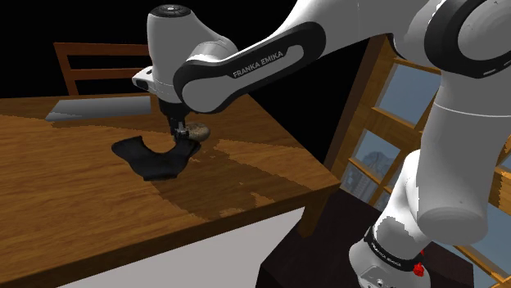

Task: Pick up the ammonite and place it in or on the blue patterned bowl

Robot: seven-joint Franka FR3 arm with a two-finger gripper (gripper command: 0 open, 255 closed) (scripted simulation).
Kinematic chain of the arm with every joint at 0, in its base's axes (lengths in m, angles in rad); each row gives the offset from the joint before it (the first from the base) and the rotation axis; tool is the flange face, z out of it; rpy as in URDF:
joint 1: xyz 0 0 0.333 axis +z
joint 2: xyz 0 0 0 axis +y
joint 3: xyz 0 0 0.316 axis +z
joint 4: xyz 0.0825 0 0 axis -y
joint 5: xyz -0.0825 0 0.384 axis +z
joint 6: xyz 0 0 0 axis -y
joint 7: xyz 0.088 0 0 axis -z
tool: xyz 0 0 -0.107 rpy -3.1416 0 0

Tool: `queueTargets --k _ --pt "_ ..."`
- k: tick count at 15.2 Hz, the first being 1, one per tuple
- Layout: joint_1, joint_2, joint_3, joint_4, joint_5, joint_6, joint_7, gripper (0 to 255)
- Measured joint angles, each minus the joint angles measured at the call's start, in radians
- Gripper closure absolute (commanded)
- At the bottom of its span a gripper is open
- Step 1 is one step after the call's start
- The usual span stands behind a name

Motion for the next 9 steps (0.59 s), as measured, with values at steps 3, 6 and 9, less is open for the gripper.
queueTargets --k 3,6,9 --pt "0.000 0.000 0.000 0.000 0.000 0.000 0.000 255" --pt "0.000 0.000 0.000 0.000 0.000 0.000 0.000 255" --pt "0.000 -0.004 0.001 0.010 0.005 -0.014 -0.005 255"
